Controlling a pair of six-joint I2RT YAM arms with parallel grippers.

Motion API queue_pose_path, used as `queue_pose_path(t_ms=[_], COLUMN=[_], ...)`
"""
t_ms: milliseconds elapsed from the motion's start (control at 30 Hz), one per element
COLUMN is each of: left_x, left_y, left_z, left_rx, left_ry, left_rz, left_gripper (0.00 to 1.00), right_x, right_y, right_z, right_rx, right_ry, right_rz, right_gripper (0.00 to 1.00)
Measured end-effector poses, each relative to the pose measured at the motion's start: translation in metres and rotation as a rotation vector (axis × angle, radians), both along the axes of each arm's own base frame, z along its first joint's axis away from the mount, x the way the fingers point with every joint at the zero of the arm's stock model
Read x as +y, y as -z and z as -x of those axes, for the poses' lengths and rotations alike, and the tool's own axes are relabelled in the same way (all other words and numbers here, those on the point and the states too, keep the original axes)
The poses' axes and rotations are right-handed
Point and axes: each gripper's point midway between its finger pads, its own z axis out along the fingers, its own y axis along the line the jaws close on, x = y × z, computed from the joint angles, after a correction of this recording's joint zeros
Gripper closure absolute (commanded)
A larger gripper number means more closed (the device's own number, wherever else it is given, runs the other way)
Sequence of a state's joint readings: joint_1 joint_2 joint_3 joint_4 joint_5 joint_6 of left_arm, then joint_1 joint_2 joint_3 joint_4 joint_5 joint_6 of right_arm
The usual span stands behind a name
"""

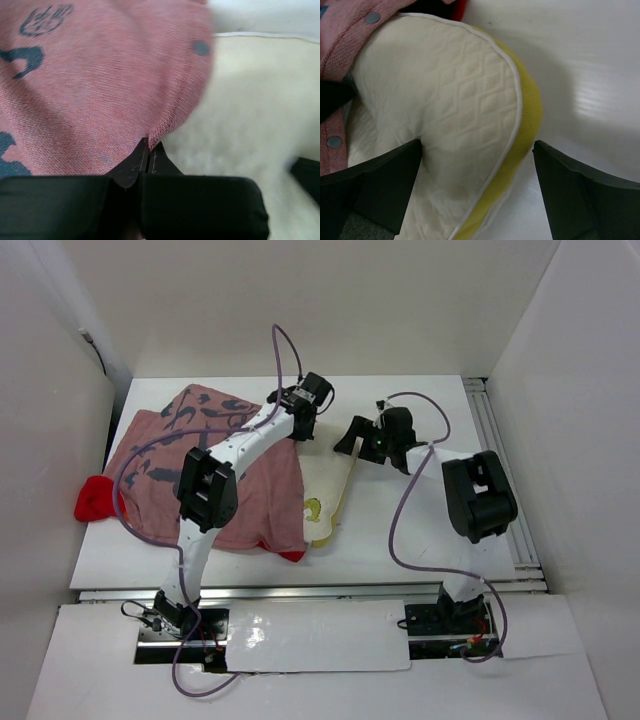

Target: Put the pillow into the pillowcase

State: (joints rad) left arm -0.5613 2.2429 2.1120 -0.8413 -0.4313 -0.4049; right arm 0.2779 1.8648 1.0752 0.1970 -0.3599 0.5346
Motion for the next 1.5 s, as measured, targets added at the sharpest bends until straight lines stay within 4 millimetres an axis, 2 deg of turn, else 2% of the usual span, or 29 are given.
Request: queue_pose_path(t_ms=[33,67,100,167,233,333,433,500,567,600,633,733,800,833,900,967,1133,1167,1233,1300,1333,1433,1467,1500], left_x=[-0.003,-0.006,-0.008,-0.014,-0.019,-0.030,-0.048,-0.065,-0.086,-0.089,-0.100,-0.111,-0.115,-0.115,-0.115,-0.113,-0.113,-0.112,-0.091,-0.089,-0.093,-0.102,-0.103,-0.104], left_y=[-0.003,-0.007,-0.011,-0.024,-0.040,-0.075,-0.113,-0.144,-0.185,-0.200,-0.229,-0.285,-0.309,-0.316,-0.320,-0.311,-0.250,-0.237,-0.219,-0.205,-0.195,-0.162,-0.153,-0.145], left_z=[-0.003,-0.005,-0.008,-0.015,-0.020,-0.025,-0.004,0.024,0.063,0.080,0.109,0.166,0.197,0.208,0.217,0.218,0.212,0.210,0.191,0.180,0.178,0.181,0.180,0.178], left_rx=[-0.011,-0.022,-0.034,-0.067,-0.100,-0.172,-0.222,-0.266,-0.331,-0.358,-0.408,-0.516,-0.557,-0.568,-0.574,-0.553,-0.427,-0.401,-0.398,-0.392,-0.389,-0.336,-0.315,-0.288], left_ry=[0.014,0.023,0.032,0.055,0.076,0.116,0.186,0.245,0.331,0.360,0.408,0.491,0.539,0.554,0.566,0.565,0.558,0.555,0.472,0.423,0.412,0.413,0.411,0.404], left_rz=[0.009,0.020,0.028,0.045,0.058,0.084,0.087,0.087,0.094,0.077,0.110,0.180,0.233,0.255,0.276,0.268,0.180,0.156,0.061,0.079,0.088,0.110,0.122,0.146], left_gripper=[1.00,1.00,1.00,1.00,1.00,1.00,1.00,1.00,1.00,1.00,1.00,1.00,1.00,1.00,1.00,1.00,1.00,1.00,1.00,1.00,1.00,1.00,1.00,1.00], right_x=[0.006,0.014,0.022,0.038,0.052,0.068,0.079,0.092,0.106,0.111,0.113,0.113,0.111,0.109,0.101,0.094,0.084,0.085,0.082,0.076,0.073,0.060,0.054,0.046], right_y=[0.002,0.003,0.002,-0.007,-0.010,-0.031,-0.054,-0.091,-0.139,-0.166,-0.194,-0.253,-0.274,-0.275,-0.271,-0.254,-0.152,-0.136,-0.122,-0.110,-0.102,-0.068,-0.057,-0.044], right_z=[-0.005,-0.009,-0.010,-0.007,0.000,0.020,0.060,0.087,0.115,0.132,0.151,0.187,0.201,0.200,0.181,0.152,0.074,0.059,0.033,0.013,0.009,0.013,0.016,0.020], right_rx=[-0.001,-0.016,-0.035,-0.074,-0.103,-0.233,-0.346,-0.474,-0.648,-0.750,-0.844,-1.060,-1.135,-1.137,-1.106,-1.025,-0.643,-0.557,-0.449,-0.369,-0.344,-0.252,-0.224,-0.194], right_ry=[-0.026,-0.066,-0.105,-0.193,-0.263,-0.379,-0.474,-0.541,-0.594,-0.610,-0.614,-0.558,-0.483,-0.439,-0.305,-0.152,0.176,0.232,0.324,0.371,0.370,0.324,0.310,0.292], right_rz=[-0.016,-0.041,-0.058,-0.123,-0.153,-0.210,-0.199,-0.182,-0.188,-0.191,-0.205,-0.234,-0.270,-0.276,-0.264,-0.226,-0.069,-0.039,-0.029,-0.010,0.000,0.062,0.078,0.100], right_gripper=[0.12,0.46,0.68,0.99,1.00,1.00,1.00,1.00,1.00,1.00,1.00,1.00,1.00,1.00,1.00,1.00,1.00,1.00,0.93,0.76,0.53,0.19,0.14,0.05])
